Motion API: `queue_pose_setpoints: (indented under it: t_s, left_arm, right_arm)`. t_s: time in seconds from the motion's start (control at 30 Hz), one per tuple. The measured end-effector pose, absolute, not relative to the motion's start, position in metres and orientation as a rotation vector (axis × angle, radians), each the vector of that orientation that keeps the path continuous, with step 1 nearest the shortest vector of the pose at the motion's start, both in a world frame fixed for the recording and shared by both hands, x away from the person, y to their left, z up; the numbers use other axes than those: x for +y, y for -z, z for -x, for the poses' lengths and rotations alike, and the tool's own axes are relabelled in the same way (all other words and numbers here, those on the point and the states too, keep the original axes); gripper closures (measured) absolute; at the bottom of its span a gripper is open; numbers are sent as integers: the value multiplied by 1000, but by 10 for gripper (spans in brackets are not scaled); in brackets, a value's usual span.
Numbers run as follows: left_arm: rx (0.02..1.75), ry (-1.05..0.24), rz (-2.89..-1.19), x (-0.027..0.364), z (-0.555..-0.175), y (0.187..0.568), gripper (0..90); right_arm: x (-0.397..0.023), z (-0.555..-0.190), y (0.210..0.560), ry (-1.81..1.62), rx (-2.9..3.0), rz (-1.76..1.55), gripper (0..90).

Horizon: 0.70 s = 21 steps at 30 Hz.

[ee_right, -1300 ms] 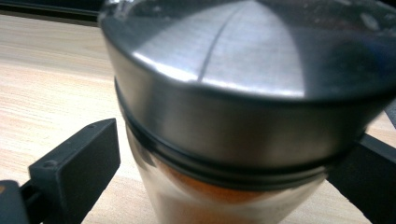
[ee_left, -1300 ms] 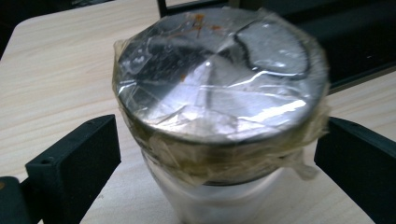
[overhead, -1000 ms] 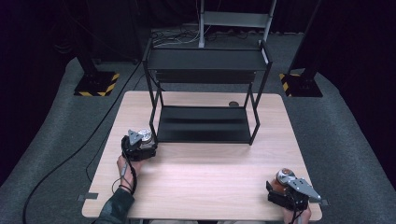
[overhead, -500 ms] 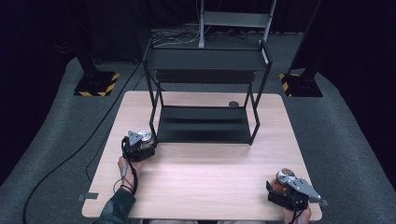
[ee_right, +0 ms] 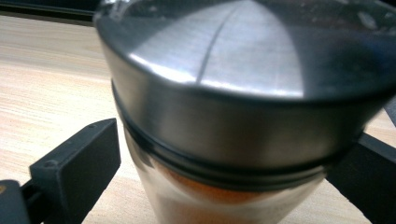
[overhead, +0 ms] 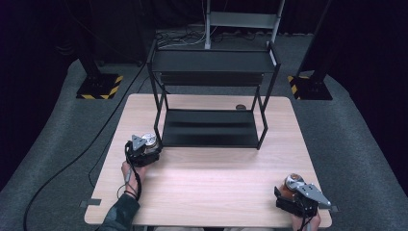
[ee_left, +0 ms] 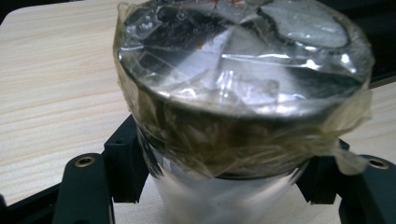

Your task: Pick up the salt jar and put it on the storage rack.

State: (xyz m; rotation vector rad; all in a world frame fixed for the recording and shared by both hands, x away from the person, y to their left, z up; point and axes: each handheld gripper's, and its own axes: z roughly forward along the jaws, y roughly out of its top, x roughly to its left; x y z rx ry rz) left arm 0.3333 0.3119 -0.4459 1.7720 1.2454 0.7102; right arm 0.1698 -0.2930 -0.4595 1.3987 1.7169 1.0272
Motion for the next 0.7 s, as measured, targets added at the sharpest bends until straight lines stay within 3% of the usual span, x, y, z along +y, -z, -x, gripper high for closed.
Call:
queue_pose_setpoints:
  t_s: [0.7]
  left_arm:
    - [1213, -710, -1798, 316, -325, 435, 310]
  right_arm:
    - [-293, -170, 459, -1024, 1718, -1400, 0]
